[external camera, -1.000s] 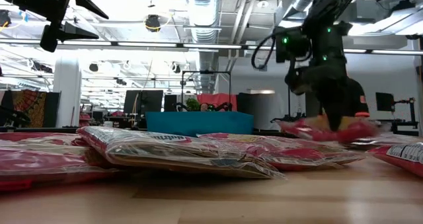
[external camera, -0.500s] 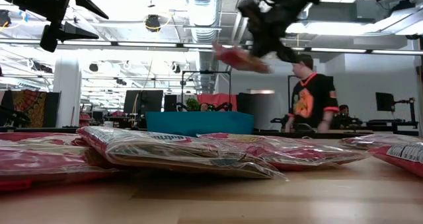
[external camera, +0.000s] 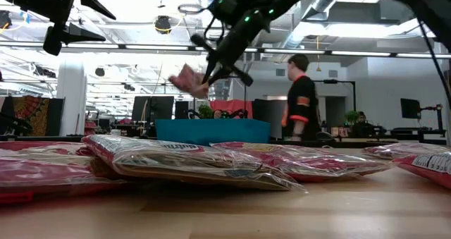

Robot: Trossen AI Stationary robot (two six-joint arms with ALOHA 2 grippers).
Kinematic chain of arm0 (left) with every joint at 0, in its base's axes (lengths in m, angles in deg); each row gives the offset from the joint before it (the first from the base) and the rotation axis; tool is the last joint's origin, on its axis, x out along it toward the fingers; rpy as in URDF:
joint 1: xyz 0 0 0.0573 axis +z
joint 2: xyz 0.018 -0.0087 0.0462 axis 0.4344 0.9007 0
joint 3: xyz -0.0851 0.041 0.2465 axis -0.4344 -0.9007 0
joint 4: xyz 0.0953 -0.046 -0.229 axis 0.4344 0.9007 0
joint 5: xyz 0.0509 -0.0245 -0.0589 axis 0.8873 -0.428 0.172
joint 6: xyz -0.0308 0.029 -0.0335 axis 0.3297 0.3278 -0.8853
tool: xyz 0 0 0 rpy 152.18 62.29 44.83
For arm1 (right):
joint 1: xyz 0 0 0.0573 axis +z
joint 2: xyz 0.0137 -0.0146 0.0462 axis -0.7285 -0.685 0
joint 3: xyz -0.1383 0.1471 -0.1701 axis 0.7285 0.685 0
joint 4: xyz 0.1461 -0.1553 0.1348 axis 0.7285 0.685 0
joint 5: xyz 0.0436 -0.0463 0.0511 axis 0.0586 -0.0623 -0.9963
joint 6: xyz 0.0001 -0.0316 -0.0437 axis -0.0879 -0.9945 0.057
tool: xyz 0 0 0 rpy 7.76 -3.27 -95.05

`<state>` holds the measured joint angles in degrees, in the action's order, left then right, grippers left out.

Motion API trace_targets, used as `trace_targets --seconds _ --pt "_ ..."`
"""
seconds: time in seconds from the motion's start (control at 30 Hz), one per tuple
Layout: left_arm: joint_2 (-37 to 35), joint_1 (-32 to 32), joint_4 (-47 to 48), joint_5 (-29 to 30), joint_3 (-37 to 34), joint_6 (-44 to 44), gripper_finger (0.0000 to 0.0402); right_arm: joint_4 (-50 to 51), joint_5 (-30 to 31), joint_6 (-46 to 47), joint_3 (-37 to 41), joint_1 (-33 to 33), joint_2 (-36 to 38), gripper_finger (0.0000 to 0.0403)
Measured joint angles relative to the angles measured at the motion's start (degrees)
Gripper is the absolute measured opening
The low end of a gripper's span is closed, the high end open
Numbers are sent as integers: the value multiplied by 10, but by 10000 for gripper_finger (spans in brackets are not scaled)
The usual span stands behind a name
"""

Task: Sort popcorn bags into baskets
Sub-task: Put the red popcorn bag into the blue bin

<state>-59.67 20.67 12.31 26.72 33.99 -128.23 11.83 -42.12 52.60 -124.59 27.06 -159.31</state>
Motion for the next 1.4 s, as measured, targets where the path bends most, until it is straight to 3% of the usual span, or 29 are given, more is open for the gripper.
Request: trace_targets --seconds 0.17,0.3,0.63,1.0,1.2,1.4 --pt "0 0 0 0 0 -1 250 11 48 86 -29 -5 -43 17" --pt "0 0 0 -1 0 -1 250 9 50 145 -29 -10 -61 27" --pt "0 0 0 -2 0 0 250 5 43 162 -29 -10 -88 60" --pt "0 0 0 -13 0 0 250 2 43 120 -29 -14 -83 180" --pt "0 0 1 -14 0 1 250 22 28 -2 -29 -20 -51 231" --pt "0 0 0 -14 0 0 250 111 0 -193 -29 -38 4 225"
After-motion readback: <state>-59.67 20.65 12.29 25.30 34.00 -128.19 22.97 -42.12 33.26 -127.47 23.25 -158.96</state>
